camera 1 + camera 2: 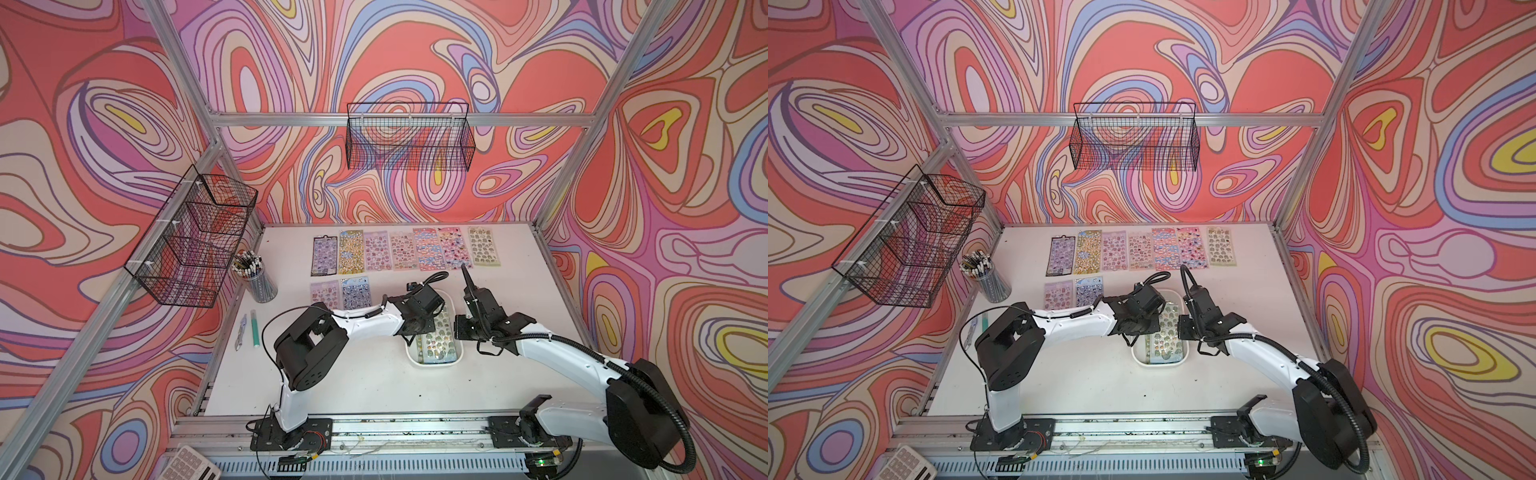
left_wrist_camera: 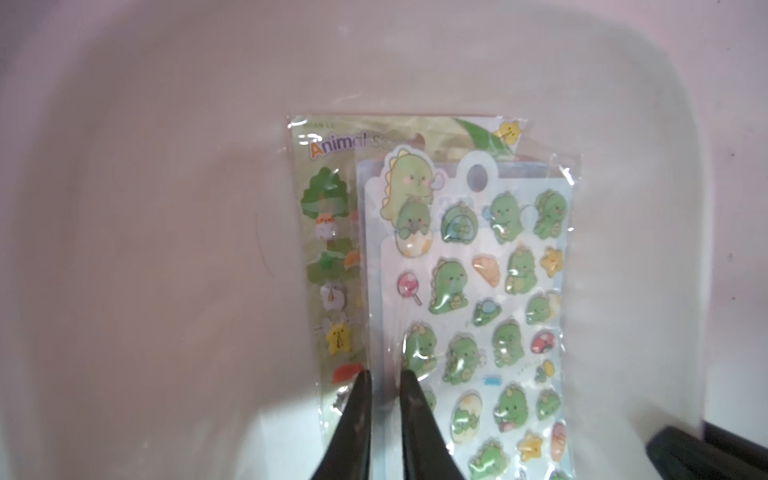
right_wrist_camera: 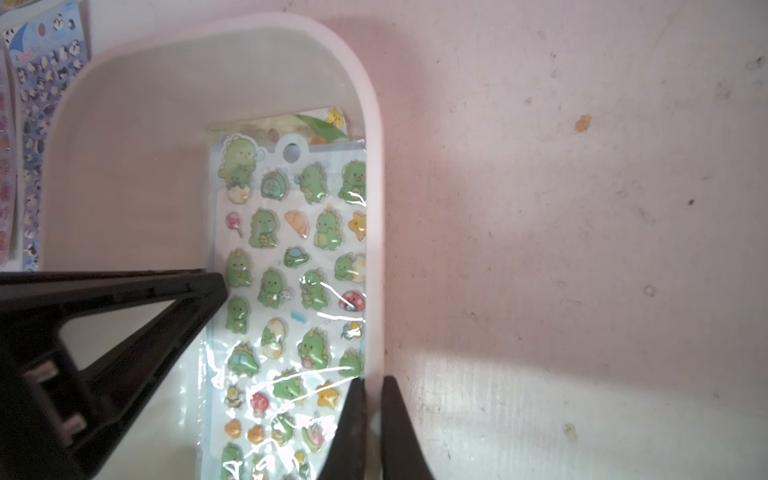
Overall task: Take the stickers out of the storage box
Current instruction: Pick up the sticker from the storage box.
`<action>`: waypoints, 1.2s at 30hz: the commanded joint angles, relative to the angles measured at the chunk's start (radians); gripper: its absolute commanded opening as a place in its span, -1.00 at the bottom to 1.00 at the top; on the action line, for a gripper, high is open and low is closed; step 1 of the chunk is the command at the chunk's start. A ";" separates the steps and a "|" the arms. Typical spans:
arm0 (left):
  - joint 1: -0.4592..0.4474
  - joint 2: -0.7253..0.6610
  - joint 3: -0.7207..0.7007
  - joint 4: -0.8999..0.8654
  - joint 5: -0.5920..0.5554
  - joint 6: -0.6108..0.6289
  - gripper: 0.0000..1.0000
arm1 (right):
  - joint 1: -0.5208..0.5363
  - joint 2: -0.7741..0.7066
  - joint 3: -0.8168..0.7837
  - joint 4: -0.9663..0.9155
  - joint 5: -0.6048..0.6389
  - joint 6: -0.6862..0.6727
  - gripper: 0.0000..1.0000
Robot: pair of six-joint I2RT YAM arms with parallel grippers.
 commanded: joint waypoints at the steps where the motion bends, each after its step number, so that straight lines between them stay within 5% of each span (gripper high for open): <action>1: -0.003 -0.035 -0.006 0.029 0.019 -0.012 -0.72 | 0.004 0.016 -0.013 -0.036 -0.003 -0.001 -1.00; 36: -0.002 -0.281 0.024 -0.057 -0.054 0.095 -0.96 | 0.004 0.025 -0.006 -0.035 0.002 -0.003 -1.00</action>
